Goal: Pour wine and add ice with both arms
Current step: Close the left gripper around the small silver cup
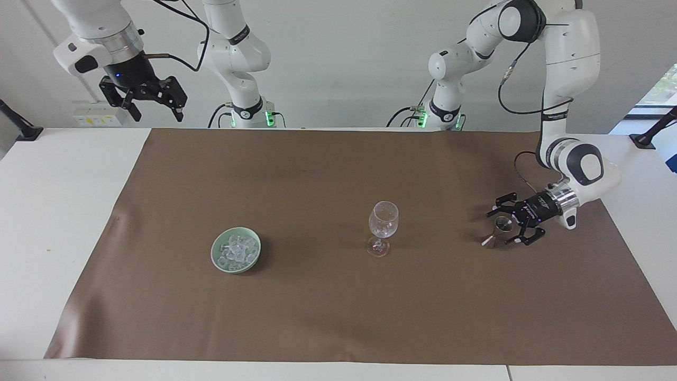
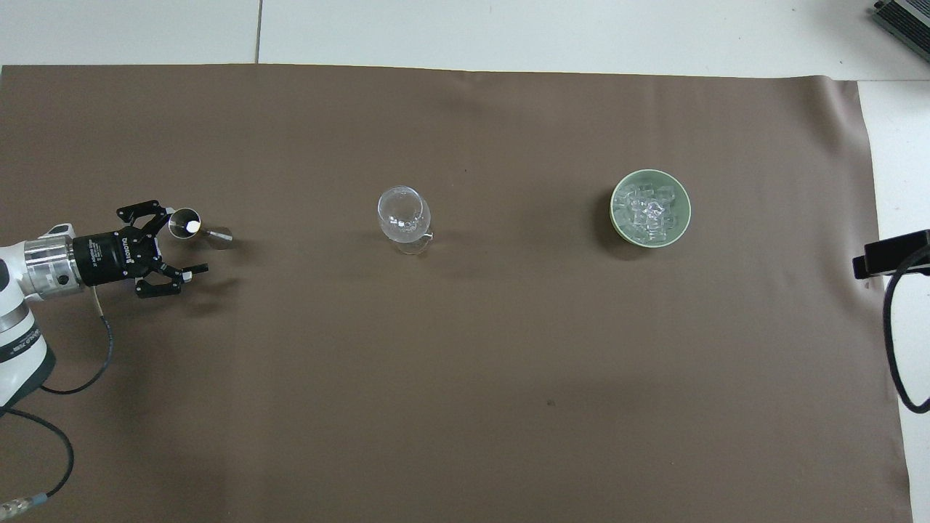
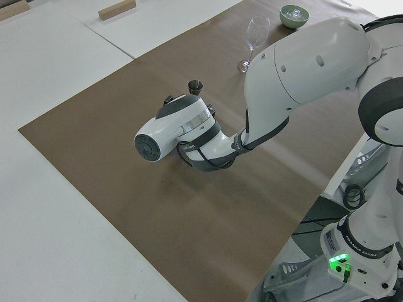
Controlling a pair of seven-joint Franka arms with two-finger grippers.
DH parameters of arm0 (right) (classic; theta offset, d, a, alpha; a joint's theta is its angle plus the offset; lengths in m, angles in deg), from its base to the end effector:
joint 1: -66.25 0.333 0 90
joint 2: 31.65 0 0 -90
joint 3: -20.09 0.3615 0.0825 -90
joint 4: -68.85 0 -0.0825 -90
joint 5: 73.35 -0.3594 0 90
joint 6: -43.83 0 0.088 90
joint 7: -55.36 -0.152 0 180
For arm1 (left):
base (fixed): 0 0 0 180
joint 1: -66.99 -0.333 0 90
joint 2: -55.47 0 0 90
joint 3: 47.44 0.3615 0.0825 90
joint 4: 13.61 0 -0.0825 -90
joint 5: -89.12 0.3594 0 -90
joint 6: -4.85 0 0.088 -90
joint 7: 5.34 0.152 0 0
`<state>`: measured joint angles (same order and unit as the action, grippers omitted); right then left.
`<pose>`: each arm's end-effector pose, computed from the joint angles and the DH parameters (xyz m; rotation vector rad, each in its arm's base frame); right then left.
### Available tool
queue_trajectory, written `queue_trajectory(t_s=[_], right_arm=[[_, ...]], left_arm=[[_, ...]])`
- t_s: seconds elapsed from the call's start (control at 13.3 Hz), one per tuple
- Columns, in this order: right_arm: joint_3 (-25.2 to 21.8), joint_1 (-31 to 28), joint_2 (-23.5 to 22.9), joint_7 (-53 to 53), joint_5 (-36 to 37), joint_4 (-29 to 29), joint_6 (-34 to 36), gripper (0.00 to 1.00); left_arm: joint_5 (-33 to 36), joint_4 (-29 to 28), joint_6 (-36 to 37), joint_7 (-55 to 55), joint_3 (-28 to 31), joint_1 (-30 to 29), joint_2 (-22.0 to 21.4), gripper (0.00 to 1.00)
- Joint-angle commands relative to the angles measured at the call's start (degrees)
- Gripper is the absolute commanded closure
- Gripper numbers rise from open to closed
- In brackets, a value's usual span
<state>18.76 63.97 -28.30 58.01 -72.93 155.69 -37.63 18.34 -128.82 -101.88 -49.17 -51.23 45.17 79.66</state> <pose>0.4905 -0.0326 0.6664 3.1370 -0.0277 -0.0560 0.5802 0.0717 0.2904 1.2532 1.6658 -0.8395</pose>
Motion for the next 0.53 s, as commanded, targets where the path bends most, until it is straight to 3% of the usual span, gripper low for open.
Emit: queue_trajectory(t_s=[0.0,0.45], right_arm=[[0.0,0.0,0.7,-0.6,-0.6,0.7,-0.5,0.0],[0.0,0.0,0.7,-0.6,-0.6,0.7,-0.5,0.0]], left_arm=[[-2.3,-1.6,-0.9,1.6,0.4,1.2,-0.5,0.0],[-3.7,-1.9,-1.7,1.6,0.4,2.0,-0.5,0.0]])
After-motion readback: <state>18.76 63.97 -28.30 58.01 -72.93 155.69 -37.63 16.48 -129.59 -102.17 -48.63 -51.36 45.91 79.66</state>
